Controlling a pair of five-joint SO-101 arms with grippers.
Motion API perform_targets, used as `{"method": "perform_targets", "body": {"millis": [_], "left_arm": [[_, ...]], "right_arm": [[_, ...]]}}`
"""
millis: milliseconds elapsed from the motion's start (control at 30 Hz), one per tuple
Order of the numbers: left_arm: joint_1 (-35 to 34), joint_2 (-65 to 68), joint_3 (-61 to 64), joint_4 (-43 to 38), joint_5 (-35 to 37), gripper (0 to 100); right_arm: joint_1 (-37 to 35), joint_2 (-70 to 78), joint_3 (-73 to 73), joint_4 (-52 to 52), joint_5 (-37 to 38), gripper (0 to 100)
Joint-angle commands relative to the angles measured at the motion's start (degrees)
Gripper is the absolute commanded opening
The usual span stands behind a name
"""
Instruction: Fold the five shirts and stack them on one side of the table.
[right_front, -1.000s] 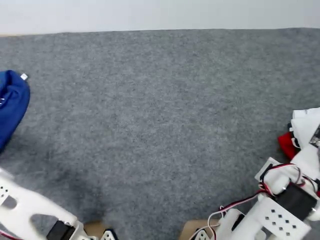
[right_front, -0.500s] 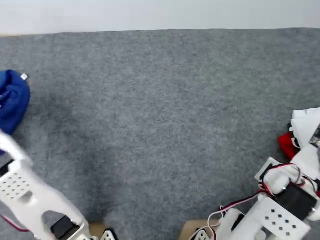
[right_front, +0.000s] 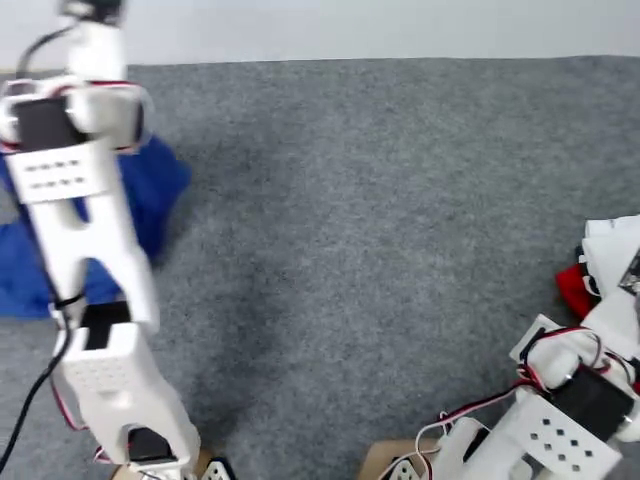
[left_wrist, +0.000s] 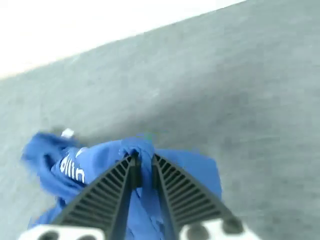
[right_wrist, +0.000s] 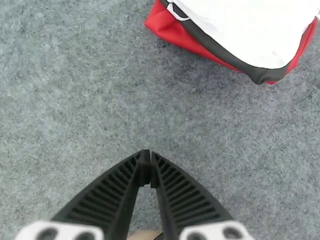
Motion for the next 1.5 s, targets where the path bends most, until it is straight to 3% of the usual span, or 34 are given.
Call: {"method": "perform_targets", "body": {"millis": [0, 233, 500, 933, 1233, 1367, 1467], "left_arm": [[9.1, -4.5, -2.2, 1.2, 1.8, 0], [24.9, -3.3, 0.7, 1.2, 1.8, 0], [38.4, -3.2, 15.4, -0.3, 1.8, 0], [38.5, -3.8, 17.2, -1.9, 1.8, 4], [38.2, -4.4, 11.6, 1.5, 3.6, 0], [35.6, -12.4, 13.8, 1.5, 3.4, 0], [36.0, -21.7, 22.1, 1.5, -0.3, 0]], "right_arm": [[-0.7, -0.7, -0.3, 0.0, 0.4, 1.0], [-0.7, -0.7, -0.3, 0.0, 0.5, 1.0], [-0.7, -0.7, -0.3, 3.4, 0.5, 1.0], [-0.7, -0.7, -0.3, 3.2, 0.5, 1.0], [-0.7, -0.7, -0.3, 3.3, 0.5, 1.0], [-0.7, -0.7, -0.3, 2.5, 0.5, 1.0], [-0.7, -0.7, -0.3, 1.5, 0.5, 1.0]]}}
